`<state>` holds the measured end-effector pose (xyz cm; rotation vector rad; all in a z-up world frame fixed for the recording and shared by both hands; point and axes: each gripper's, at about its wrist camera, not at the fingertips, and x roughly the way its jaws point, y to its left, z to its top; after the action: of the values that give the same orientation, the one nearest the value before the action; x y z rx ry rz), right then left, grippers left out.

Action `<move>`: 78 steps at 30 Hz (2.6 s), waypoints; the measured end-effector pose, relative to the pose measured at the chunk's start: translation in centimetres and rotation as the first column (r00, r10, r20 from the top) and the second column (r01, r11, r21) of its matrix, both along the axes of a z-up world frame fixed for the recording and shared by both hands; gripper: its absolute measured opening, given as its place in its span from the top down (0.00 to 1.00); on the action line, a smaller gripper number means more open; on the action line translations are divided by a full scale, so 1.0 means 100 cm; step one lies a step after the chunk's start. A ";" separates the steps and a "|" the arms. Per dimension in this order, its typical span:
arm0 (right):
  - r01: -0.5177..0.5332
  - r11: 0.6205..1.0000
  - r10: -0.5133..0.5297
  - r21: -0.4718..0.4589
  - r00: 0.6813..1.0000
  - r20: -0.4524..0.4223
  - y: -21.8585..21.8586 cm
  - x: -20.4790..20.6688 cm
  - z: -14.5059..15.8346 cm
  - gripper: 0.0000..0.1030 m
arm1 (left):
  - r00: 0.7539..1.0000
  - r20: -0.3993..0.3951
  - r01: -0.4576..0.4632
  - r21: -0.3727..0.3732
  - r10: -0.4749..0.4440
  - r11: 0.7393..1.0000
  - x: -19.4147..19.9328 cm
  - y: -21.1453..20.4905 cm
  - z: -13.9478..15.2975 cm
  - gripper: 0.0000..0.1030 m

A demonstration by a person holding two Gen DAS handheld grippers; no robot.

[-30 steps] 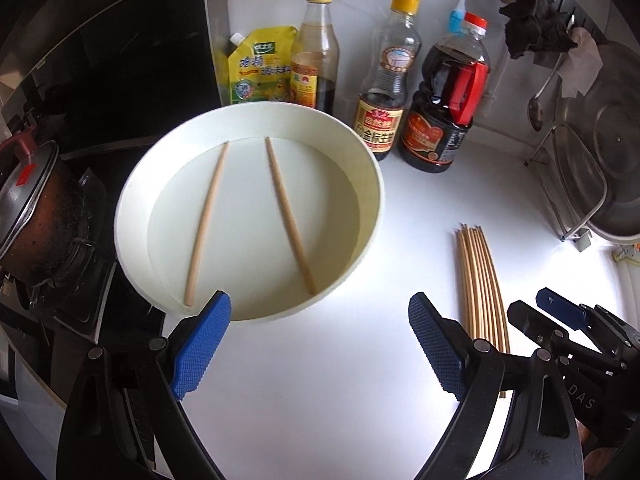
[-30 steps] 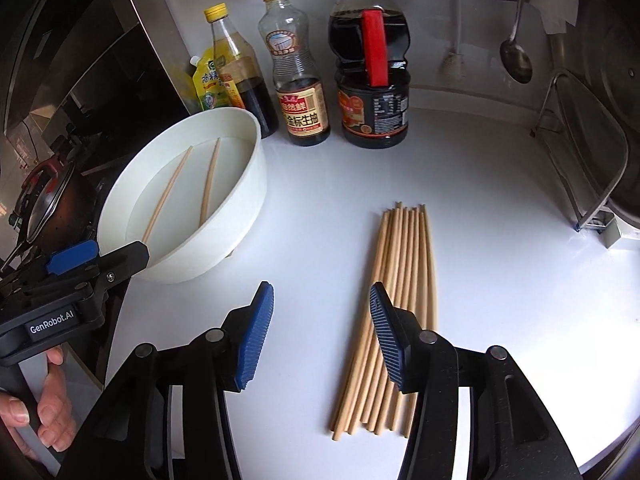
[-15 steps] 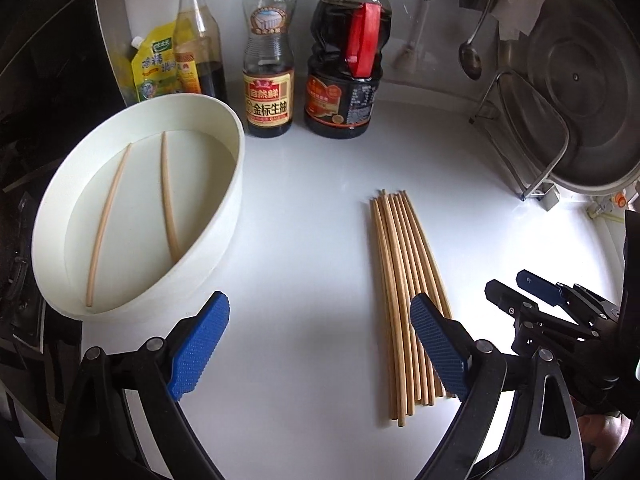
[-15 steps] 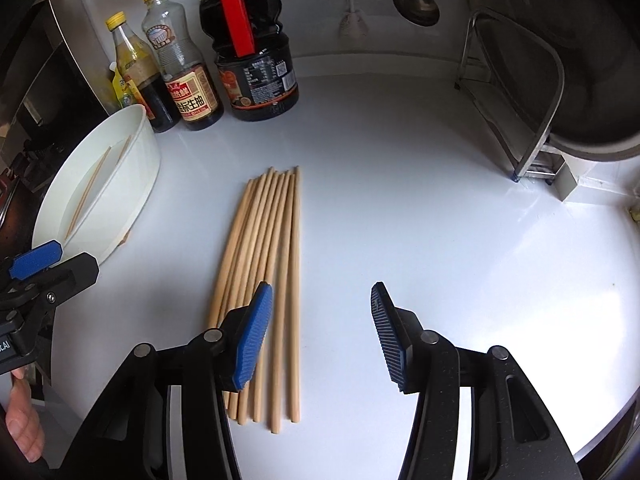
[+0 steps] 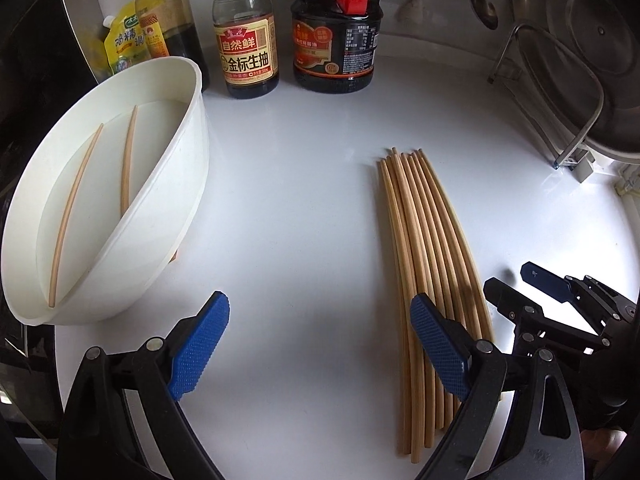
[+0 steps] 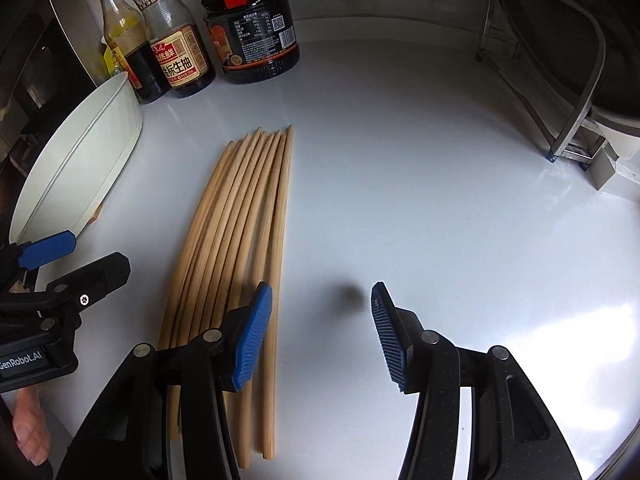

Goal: Organize utensils
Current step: 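Move both open tools back to the chopstick pile, then close the right gripper on a chopstick while the left gripper grasps another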

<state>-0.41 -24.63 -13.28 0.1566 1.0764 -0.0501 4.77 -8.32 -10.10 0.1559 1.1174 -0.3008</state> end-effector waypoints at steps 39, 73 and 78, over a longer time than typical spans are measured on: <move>-0.013 0.997 0.015 -0.074 1.000 0.022 -0.012 -0.015 -0.014 0.51 | 0.999 -0.013 -0.030 0.026 0.030 0.999 -0.001 -0.003 -0.034 0.12; 0.027 0.996 -0.025 -0.080 0.999 0.032 -0.022 -0.014 -0.012 0.51 | 0.985 0.076 -0.161 0.097 0.154 0.982 0.006 0.036 -0.031 0.12; 0.025 0.996 -0.022 -0.080 0.999 0.032 -0.022 -0.014 -0.011 0.51 | 0.987 0.067 -0.153 0.081 0.148 0.985 0.004 0.036 -0.031 0.12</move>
<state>-1.82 -26.83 -14.40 0.0969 1.0393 -0.1119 5.18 -4.71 -13.24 0.1545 1.0762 -0.1122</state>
